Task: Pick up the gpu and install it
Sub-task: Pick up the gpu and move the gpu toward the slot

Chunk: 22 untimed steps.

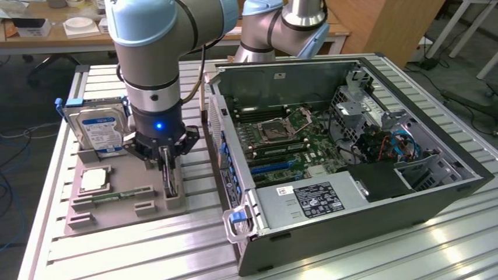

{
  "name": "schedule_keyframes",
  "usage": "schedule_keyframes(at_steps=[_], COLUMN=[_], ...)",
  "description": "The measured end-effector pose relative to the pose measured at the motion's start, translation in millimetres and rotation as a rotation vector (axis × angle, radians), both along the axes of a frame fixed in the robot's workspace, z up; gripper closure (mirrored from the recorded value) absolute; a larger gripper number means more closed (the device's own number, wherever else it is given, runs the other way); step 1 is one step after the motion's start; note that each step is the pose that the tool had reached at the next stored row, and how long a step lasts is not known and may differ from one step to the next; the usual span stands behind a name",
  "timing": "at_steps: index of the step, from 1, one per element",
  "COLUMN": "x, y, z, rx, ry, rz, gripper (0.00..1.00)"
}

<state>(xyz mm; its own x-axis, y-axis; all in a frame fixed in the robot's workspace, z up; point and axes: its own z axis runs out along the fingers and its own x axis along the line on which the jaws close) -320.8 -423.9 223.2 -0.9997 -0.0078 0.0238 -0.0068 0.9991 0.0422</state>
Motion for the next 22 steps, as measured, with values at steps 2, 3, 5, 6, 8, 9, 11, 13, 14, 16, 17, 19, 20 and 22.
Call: schedule_keyframes(at_steps=[2, 3, 5, 6, 8, 9, 11, 13, 14, 16, 17, 19, 20, 22], x=[0.2, 0.5, 1.6, 1.7, 1.7, 1.8, 2.6, 2.8, 2.8, 2.8, 2.8, 2.8, 2.8, 2.8], y=[0.0, 0.0, 0.0, 0.0, 0.0, 0.0, 0.0, 0.0, 0.0, 0.0, 0.0, 0.0, 0.0, 0.0], z=[0.0, -0.1, -0.1, -0.1, -0.1, -0.1, -0.1, -0.1, -0.1, -0.1, -0.1, -0.1, -0.1, -0.1], rx=[0.0, 0.0, 0.0, 0.0, 0.0, -0.0001, 0.0, 0.0, 0.0, -0.0001, -0.0001, -0.0001, -0.0001, -0.0001], ry=[0.0, -0.0001, 0.0, 0.0, 0.0, 0.0, -0.0001, 0.0, 0.0, 0.0, 0.0, 0.0, 0.0, 0.0], rz=[0.0, 0.0, 0.0, 0.0, 0.0, 0.0, 0.0, 0.0, 0.0, 0.0, 0.0, 0.0, 0.0, 0.0], gripper=[0.69, 0.69, 0.69, 0.69, 0.69, 0.69, 0.69, 0.69, 0.69, 0.69, 0.69, 0.71, 0.74, 0.74])
